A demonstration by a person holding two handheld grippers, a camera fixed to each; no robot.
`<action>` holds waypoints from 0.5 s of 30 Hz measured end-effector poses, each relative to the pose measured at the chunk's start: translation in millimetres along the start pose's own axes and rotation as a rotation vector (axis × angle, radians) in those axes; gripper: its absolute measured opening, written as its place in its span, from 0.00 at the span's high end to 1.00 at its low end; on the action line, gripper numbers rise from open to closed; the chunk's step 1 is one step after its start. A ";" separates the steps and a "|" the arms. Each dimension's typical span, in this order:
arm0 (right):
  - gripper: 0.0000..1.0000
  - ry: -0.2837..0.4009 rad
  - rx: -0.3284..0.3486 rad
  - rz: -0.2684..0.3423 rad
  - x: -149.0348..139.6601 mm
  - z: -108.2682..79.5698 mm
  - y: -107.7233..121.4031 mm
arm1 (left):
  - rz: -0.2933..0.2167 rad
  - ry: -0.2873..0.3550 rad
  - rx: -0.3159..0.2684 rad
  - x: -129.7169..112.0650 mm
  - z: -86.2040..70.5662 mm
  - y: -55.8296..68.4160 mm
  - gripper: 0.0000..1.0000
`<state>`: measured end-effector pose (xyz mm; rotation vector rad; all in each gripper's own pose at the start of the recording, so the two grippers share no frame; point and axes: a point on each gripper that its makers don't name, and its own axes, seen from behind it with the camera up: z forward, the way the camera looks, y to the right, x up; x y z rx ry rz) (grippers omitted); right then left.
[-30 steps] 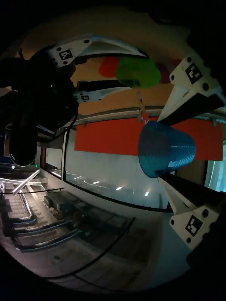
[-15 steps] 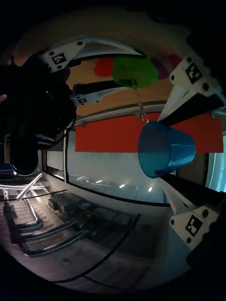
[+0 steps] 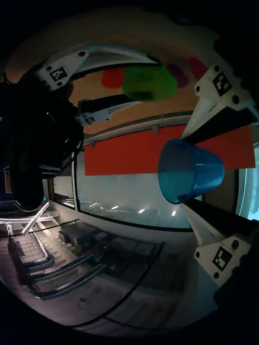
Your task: Pour water
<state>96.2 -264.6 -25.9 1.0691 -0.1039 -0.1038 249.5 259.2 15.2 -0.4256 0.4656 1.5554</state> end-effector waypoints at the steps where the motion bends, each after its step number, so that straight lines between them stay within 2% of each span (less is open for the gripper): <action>1: 0.09 0.000 0.000 0.000 -0.1 -0.1 -0.1 | 0.001 0.001 0.000 0.2 -0.5 0.5 0.16; 6: 0.08 -0.001 -0.001 -0.001 -0.6 -0.1 0.7 | 0.000 0.007 -0.002 1.6 -3.0 1.4 0.16; 15: 0.08 0.002 -0.003 -0.001 0.9 0.1 1.1 | -0.007 0.011 0.000 0.3 -2.1 -8.0 0.16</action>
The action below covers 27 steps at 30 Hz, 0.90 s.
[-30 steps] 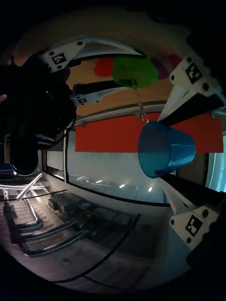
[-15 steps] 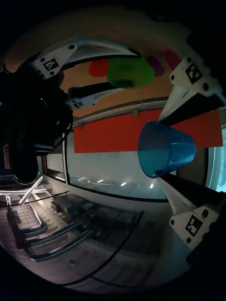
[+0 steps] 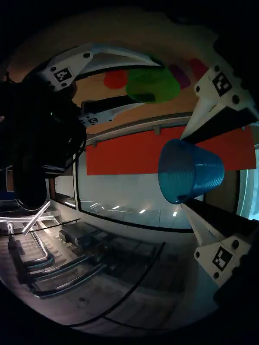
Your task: Pour water
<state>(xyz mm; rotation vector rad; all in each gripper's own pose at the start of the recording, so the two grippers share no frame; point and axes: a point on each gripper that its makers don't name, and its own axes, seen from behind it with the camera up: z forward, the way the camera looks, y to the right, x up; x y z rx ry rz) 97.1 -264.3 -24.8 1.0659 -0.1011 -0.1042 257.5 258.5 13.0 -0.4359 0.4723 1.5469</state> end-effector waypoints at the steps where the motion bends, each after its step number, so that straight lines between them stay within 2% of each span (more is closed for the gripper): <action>1: 0.08 0.000 0.000 0.000 0.2 -0.1 -0.2 | 0.000 0.000 0.000 -0.1 -0.2 -0.3 0.16; 6: 0.09 0.002 0.000 0.000 1.2 -0.1 -0.7 | -0.007 0.000 0.000 -0.7 -0.9 -1.1 0.17; 12: 0.08 0.003 -0.002 -0.002 2.9 0.2 -0.8 | -0.068 -0.011 0.003 -4.8 2.5 0.5 0.16; 19: 0.08 0.004 -0.007 -0.003 3.9 0.2 0.6 | -0.201 -0.022 -0.006 -12.9 4.0 4.5 0.16; 27: 0.09 0.003 -0.007 -0.008 5.0 0.8 -1.2 | -0.397 -0.025 -0.021 -21.2 6.5 10.7 0.16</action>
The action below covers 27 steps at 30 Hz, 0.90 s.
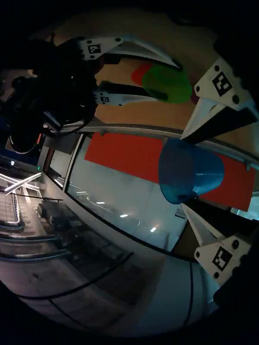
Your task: Pour water
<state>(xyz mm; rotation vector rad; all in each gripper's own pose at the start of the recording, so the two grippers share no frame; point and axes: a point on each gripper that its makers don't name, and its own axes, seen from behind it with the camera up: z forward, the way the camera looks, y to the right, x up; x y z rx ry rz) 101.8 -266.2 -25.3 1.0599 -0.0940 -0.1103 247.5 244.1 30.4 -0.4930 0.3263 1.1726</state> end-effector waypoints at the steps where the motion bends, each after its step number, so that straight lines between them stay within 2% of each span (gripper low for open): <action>1: 0.08 0.000 -0.001 0.000 0.0 0.1 0.1 | -0.026 0.002 -0.001 -1.0 0.2 0.0 0.16; 6: 0.08 0.000 -0.002 -0.001 0.9 0.3 0.0 | -0.152 0.002 0.004 -7.0 0.9 -1.4 0.16; 18: 0.09 0.000 -0.006 -0.003 1.6 -1.5 0.3 | -0.386 0.005 0.020 -18.8 -2.5 -9.5 0.16; 27: 0.08 0.006 -0.014 0.000 4.0 -3.2 2.2 | -0.635 0.014 0.018 -29.5 -0.3 -17.0 0.16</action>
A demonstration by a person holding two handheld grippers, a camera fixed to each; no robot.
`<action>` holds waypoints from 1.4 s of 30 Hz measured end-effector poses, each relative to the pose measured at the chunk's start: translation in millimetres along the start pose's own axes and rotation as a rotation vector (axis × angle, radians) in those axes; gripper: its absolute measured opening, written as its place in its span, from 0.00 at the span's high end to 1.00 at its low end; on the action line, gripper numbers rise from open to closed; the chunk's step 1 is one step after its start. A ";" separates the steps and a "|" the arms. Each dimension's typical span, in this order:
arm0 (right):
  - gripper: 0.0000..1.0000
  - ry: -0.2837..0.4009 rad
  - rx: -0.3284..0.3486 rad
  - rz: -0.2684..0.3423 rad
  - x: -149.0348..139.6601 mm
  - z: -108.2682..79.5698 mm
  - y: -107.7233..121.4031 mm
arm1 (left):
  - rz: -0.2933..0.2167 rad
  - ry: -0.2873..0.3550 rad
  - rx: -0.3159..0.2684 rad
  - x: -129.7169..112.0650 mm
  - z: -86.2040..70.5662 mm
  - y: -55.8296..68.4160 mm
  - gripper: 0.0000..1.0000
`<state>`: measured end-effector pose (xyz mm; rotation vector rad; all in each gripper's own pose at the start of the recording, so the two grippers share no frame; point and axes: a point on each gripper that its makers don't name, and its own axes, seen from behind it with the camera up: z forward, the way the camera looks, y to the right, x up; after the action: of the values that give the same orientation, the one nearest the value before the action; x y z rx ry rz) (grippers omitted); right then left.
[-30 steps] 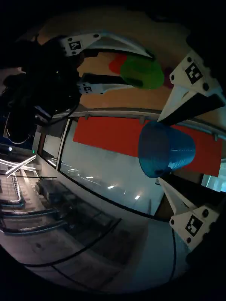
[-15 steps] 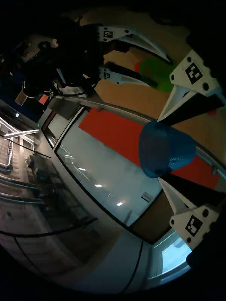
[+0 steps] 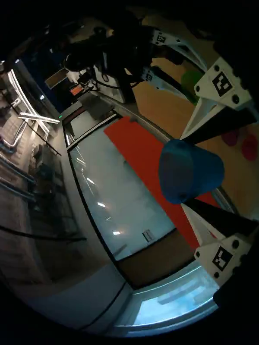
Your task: Pour water
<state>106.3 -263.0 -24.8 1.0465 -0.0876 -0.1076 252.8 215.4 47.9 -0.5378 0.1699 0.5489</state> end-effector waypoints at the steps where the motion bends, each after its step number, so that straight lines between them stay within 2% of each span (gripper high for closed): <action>1: 0.08 0.001 0.000 0.000 0.5 -0.2 0.0 | -0.029 0.000 0.000 -0.9 -0.1 -1.4 0.16; 12: 0.09 0.009 -0.008 0.003 3.6 -2.8 2.1 | -0.398 0.000 -0.032 -15.8 0.1 -12.2 0.16; 15: 0.09 0.011 -0.009 0.005 4.4 -3.5 2.3 | -0.474 0.011 -0.046 -16.3 1.0 -13.5 0.16; 18: 0.09 0.011 -0.009 0.005 5.4 -3.7 2.4 | -0.503 0.019 -0.050 -16.4 0.6 -16.2 0.17; 24: 0.09 0.010 -0.010 0.003 5.3 -3.6 2.0 | -0.478 0.015 -0.049 -18.1 -1.3 -16.6 0.16; 31: 0.08 0.004 -0.010 0.005 4.9 -5.6 2.7 | -0.481 0.005 -0.053 -25.0 -5.3 -16.0 0.16; 42: 0.08 -0.036 -0.013 0.018 -4.8 -15.2 7.2 | -0.481 -0.063 -0.075 -61.5 -14.4 1.1 0.16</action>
<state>103.7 -245.7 -26.2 1.0312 -0.1291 -0.1111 200.1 180.9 53.2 -0.6092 -0.0419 0.1030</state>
